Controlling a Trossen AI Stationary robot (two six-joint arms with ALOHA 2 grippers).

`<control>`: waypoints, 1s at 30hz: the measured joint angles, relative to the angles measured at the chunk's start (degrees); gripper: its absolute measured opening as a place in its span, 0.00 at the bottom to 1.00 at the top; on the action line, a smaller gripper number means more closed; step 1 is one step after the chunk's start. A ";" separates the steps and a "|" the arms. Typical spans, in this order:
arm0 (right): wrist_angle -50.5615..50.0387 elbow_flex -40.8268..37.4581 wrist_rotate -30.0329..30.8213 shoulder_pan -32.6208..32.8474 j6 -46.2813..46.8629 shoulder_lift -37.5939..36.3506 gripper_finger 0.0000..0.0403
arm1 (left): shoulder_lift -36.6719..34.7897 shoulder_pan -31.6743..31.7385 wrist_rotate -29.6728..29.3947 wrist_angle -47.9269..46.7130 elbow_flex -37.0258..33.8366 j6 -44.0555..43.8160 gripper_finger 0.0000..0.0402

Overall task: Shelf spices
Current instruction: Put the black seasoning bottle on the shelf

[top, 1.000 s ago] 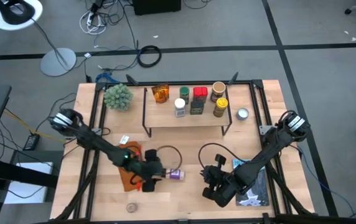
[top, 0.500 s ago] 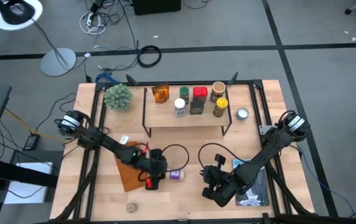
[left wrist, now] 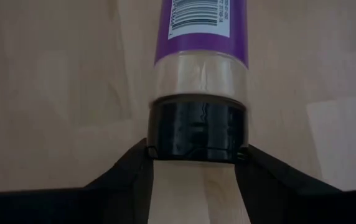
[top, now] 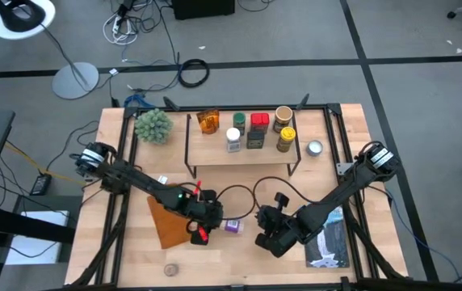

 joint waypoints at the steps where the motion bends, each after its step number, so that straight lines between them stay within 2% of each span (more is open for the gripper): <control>1: 0.01 0.00 -0.71 -0.21 -0.02 0.00 0.11 | 0.00 0.19 -0.06 -1.84 1.53 0.93 0.46; 7: 0.12 -0.02 -3.09 -0.57 -0.04 0.00 0.10 | 0.00 1.15 -0.35 -13.82 11.16 5.42 0.46; 13: 1.94 -0.02 -3.16 -0.19 -3.21 0.00 0.11 | 0.00 2.93 -0.38 -28.98 20.44 5.92 0.46; 18: 3.52 -0.02 -3.12 -0.69 -5.29 0.00 0.11 | -0.02 4.05 -0.51 -39.57 24.57 5.96 0.46; 25: 12.55 -0.02 1.65 -2.38 -13.35 0.00 0.11 | -0.02 4.31 -1.83 -42.03 24.92 5.29 0.46; 30: 17.35 -0.02 1.89 -3.52 -20.55 0.00 0.12 | -0.02 4.28 -2.23 -42.04 24.92 5.15 0.46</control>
